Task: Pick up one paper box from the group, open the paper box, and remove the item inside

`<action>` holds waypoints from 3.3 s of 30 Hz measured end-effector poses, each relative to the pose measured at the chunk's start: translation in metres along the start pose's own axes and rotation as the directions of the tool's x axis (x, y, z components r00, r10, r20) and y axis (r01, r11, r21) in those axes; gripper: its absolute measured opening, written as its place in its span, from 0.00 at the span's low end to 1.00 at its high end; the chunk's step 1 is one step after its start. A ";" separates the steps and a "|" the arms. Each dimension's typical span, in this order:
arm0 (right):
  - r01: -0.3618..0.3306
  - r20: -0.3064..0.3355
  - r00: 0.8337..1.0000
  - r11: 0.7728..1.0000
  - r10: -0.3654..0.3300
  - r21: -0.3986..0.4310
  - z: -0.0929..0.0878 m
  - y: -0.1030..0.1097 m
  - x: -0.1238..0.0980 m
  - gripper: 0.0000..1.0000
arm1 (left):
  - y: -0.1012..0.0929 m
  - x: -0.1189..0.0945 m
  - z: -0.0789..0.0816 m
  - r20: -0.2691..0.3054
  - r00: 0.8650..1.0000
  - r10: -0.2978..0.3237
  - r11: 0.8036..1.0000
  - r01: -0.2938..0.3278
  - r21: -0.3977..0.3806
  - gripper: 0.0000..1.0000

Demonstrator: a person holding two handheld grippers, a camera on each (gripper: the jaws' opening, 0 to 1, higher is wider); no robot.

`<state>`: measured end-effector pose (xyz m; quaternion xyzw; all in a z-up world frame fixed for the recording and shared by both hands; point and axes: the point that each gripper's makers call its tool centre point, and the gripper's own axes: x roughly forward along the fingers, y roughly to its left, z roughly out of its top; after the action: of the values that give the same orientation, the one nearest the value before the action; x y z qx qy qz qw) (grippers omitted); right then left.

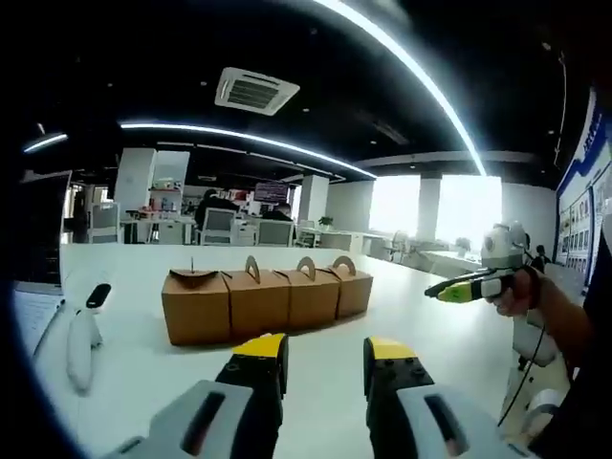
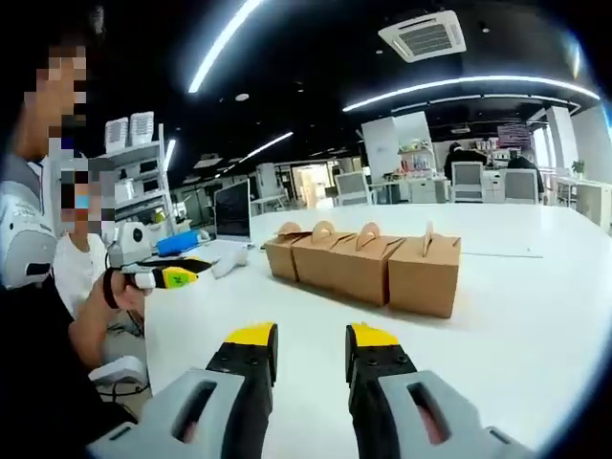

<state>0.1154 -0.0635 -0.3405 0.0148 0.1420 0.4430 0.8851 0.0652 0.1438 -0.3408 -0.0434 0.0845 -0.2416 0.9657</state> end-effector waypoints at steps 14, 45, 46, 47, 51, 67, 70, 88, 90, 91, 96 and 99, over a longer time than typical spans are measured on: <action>0.011 -0.014 1.000 1.000 -0.011 -0.009 0.008 0.006 0.012 0.29 | -0.002 -0.005 -0.010 -0.007 1.000 -0.015 1.000 0.015 -0.014 0.33; 0.050 -0.013 0.999 0.999 -0.049 0.023 0.001 0.000 -0.003 0.29 | -0.008 -0.009 -0.009 0.017 1.000 -0.010 0.999 0.010 -0.030 0.33; 0.050 -0.010 0.999 0.998 -0.050 0.023 0.002 -0.001 -0.003 0.29 | -0.007 -0.009 -0.008 0.018 1.000 -0.008 0.999 0.009 -0.031 0.33; 0.050 -0.007 0.999 0.999 -0.050 0.021 0.003 -0.001 -0.004 0.29 | -0.007 -0.010 -0.007 0.020 1.000 -0.007 1.000 0.007 -0.030 0.33; 0.040 0.013 0.999 0.999 -0.040 0.012 0.008 0.001 -0.004 0.29 | -0.005 -0.010 -0.004 0.026 1.000 -0.005 1.000 0.006 -0.026 0.33; 0.002 0.070 0.998 0.999 0.001 -0.034 0.019 0.010 -0.012 0.29 | -0.010 -0.007 0.009 0.027 0.999 -0.017 1.000 0.017 0.021 0.33; 0.000 0.071 0.997 0.999 0.003 -0.049 0.020 0.014 -0.013 0.29 | -0.009 -0.009 0.008 0.025 1.000 -0.010 1.000 0.009 0.029 0.33; -0.019 0.094 0.995 0.989 0.033 -0.147 0.026 0.024 -0.028 0.29 | -0.007 -0.009 -0.007 -0.007 1.000 0.006 1.000 -0.006 0.022 0.32; -0.004 0.113 0.993 0.992 0.018 -0.126 0.033 0.019 -0.025 0.29 | -0.007 -0.009 -0.008 -0.008 1.000 0.005 1.000 -0.005 0.022 0.32; 0.003 0.121 0.993 0.993 0.011 -0.118 0.036 0.017 -0.023 0.29 | -0.007 -0.009 -0.008 -0.007 1.000 0.004 1.000 -0.004 0.021 0.32; 0.018 0.182 0.983 0.994 0.003 -0.112 0.062 0.015 -0.007 0.27 | -0.008 -0.013 -0.007 0.001 1.000 0.004 1.000 -0.004 0.018 0.32; 0.011 0.191 0.981 0.993 0.012 -0.120 0.073 0.018 0.005 0.27 | -0.007 -0.015 -0.007 0.005 1.000 0.004 1.000 -0.004 0.012 0.32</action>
<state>0.1242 -0.0412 -0.2687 0.0041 0.0291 0.4474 0.8939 0.0473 0.1442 -0.3451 -0.0381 0.0806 -0.2399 0.9667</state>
